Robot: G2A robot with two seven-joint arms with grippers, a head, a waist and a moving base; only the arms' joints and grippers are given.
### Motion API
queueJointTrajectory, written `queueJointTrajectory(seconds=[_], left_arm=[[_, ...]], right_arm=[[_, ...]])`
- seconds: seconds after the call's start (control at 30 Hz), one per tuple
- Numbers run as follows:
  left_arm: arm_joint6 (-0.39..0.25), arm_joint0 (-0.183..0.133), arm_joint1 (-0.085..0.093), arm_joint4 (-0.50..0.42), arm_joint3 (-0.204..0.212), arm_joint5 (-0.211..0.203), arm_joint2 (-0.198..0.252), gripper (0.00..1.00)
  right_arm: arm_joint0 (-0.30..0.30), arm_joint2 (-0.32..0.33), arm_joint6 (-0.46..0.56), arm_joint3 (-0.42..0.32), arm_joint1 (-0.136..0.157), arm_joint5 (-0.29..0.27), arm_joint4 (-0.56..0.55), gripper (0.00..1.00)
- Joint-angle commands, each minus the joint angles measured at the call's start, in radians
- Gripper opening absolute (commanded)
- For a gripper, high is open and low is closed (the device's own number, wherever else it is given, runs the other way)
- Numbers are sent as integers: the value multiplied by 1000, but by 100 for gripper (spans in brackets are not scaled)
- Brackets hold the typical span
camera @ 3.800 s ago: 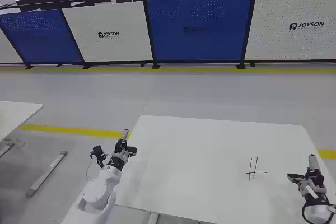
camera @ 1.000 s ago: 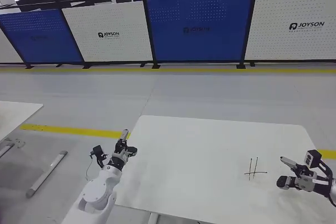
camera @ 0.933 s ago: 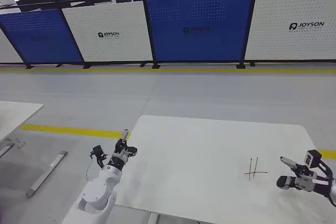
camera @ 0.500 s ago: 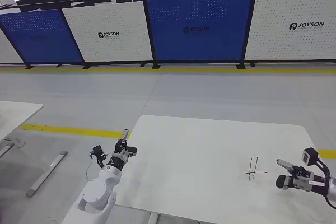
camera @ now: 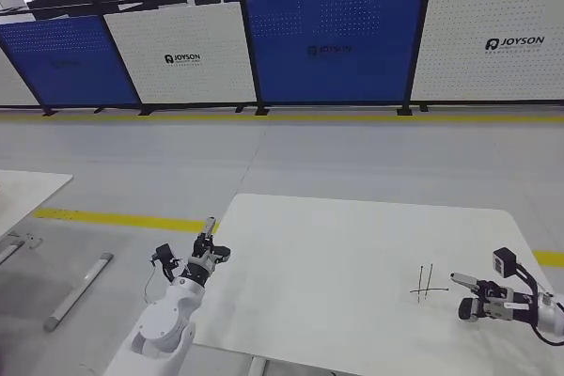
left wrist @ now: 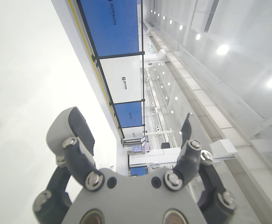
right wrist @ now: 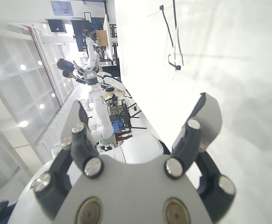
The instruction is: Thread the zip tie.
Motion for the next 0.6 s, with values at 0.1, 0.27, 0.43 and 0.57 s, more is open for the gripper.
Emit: queueJointTrajectory(seconds=[0.1,0.27,0.43,0.57], left_arm=[[0,0,0,0,0,0,0,100],[0,0,0,0,0,0,0,100],[0,0,0,0,0,0,0,100],[0,0,0,0,0,0,0,100]], right_arm=[[-1,1,-5,-2,0,-5,5,100],[31,-6,-24,34,1,-32,-2,100],[97,-64,-10,110,-8,-52,-34,100],[141,-120,-3,180,-24,-77,-33,100]])
